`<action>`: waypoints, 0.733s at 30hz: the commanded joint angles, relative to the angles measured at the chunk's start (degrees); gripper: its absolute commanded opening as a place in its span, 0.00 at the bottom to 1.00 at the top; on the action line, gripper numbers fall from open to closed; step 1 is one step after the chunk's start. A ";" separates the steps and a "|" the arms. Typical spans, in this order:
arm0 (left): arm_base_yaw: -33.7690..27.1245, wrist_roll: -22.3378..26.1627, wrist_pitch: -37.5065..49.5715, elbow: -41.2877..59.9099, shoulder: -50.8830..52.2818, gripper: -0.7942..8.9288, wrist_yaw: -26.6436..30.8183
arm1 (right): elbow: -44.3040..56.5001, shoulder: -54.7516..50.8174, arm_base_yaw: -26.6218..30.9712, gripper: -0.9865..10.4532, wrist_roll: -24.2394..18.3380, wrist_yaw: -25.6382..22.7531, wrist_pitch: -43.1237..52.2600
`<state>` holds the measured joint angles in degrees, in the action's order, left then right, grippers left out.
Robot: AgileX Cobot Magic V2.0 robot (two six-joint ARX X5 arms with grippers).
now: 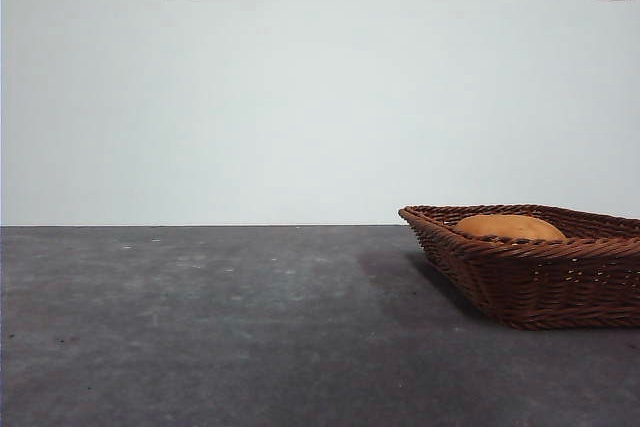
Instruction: Help me put the vegetables on the table into the basket
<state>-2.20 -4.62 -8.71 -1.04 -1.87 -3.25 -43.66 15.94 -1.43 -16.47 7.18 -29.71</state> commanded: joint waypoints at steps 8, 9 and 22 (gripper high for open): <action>-0.20 -0.55 0.15 0.61 -0.02 0.08 -0.17 | 23.34 -9.70 -0.07 0.09 9.03 -4.85 12.87; -0.20 -0.55 0.15 0.61 -0.02 0.08 -0.17 | 24.96 -10.40 -0.07 0.09 9.05 -5.18 13.94; -0.20 -0.55 0.09 0.61 -0.17 0.08 -0.20 | 39.50 -15.50 0.00 0.09 13.88 -8.31 19.19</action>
<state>-2.20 -4.62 -8.80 -1.04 -2.00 -3.25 -4.95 0.62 -1.43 -3.62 -1.06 -11.11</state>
